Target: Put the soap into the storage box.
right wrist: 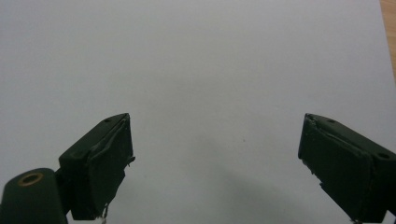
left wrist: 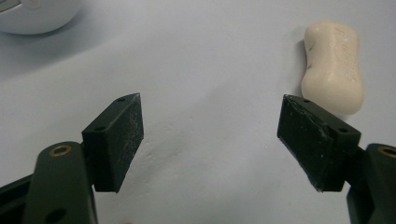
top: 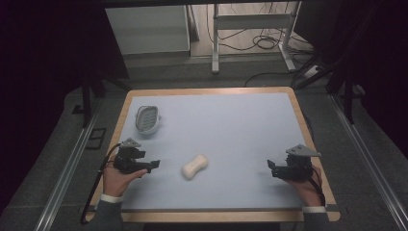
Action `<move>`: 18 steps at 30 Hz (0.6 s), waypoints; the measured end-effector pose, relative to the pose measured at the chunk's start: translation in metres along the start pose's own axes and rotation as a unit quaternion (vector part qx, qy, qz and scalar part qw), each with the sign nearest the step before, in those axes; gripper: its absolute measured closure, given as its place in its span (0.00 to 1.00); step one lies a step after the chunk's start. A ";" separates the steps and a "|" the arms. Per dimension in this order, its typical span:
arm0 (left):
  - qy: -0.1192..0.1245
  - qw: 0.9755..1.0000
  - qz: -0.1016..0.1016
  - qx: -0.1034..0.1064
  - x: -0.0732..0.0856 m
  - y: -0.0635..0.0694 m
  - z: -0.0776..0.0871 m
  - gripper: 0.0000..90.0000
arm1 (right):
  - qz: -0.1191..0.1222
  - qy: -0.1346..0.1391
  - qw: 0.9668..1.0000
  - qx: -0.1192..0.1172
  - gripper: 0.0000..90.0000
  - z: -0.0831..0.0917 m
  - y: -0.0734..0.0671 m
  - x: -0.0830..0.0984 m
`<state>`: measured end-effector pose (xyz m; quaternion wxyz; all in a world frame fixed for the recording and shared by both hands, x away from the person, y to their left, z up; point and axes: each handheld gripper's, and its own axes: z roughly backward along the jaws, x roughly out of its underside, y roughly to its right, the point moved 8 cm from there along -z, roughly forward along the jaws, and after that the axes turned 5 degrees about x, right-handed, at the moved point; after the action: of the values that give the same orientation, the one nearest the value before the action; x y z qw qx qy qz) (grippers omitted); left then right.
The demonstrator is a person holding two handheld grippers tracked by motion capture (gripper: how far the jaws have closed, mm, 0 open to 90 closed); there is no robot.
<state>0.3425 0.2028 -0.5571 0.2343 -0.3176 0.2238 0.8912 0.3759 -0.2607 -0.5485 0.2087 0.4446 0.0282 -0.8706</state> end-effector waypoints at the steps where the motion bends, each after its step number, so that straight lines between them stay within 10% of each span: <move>1: -0.001 1.000 -0.001 0.000 0.000 0.001 0.000 0.26 | -0.001 -0.001 1.000 0.000 0.11 0.000 0.000 0.000; 18: -0.024 0.999 -0.022 -0.016 -0.006 0.003 0.007 0.27 | -0.003 0.000 1.000 0.006 0.11 0.005 0.006 0.002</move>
<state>0.3424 0.2025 -0.5474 0.2541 -0.3044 0.1965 0.8967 0.3738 -0.2677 -0.5460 0.2032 0.4458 0.0238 -0.8714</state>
